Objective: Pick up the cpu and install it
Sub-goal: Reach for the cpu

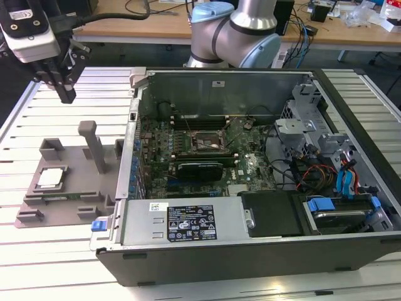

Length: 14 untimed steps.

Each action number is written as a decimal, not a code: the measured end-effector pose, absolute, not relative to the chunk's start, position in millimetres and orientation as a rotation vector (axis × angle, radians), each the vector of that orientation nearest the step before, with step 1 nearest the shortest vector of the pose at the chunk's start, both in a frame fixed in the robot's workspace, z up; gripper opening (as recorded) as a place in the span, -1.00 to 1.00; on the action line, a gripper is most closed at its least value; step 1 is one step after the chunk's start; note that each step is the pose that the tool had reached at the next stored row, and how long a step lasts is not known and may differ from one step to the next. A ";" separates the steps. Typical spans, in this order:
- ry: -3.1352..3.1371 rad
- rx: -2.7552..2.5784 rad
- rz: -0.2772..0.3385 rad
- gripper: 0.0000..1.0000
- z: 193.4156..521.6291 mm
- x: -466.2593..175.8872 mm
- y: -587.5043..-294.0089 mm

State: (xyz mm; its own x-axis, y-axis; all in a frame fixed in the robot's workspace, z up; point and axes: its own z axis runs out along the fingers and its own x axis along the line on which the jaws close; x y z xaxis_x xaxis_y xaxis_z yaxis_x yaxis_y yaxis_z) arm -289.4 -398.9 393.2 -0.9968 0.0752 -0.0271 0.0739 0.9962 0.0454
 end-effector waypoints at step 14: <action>3.110 0.116 0.069 -0.79 393.2 -327.8 -398.8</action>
State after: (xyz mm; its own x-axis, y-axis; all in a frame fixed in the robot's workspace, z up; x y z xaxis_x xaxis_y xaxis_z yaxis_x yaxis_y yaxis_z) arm -327.8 -398.8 393.2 -0.9968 0.0754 -0.0270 0.0741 0.9962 0.0454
